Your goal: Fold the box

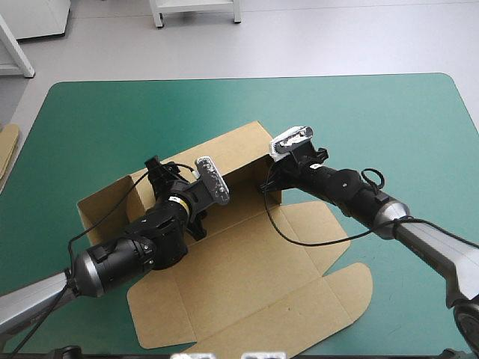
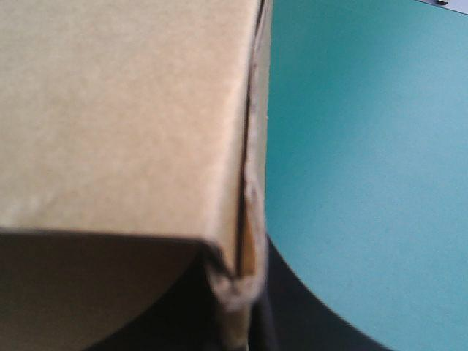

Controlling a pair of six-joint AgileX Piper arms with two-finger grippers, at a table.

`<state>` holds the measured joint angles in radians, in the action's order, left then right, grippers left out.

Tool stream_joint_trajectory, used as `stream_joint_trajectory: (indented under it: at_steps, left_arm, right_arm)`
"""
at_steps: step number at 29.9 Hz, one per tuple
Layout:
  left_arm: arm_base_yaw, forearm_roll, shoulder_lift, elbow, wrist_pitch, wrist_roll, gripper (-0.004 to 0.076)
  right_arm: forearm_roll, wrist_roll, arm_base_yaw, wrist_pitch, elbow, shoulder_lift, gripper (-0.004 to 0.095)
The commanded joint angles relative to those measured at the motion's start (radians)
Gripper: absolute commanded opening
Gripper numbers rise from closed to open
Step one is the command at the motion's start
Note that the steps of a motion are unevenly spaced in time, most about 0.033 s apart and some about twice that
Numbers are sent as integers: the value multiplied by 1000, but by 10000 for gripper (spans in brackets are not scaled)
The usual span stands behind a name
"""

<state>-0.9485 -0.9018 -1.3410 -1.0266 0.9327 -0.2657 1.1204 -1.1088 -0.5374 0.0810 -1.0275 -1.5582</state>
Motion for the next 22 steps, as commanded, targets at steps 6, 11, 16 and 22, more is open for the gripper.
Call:
stream_joint_trajectory:
  at_steps: [6,11,16,22]
  left_arm:
    - [-17,-20,37,-48,11,-14,531]
    - [-43,-31,62,-53,9,-14,531]
    - [-78,-29,67,-121,60,-14,531]
    - [-82,-23,67,-161,102,-14,531]
  right_arm:
    - [17,53,2,-38,-33,23,1]
    - [17,61,2,-50,-50,1,1]
    - [15,68,2,-65,-90,-22,1]
    - [15,68,15,-58,-108,-42,1]
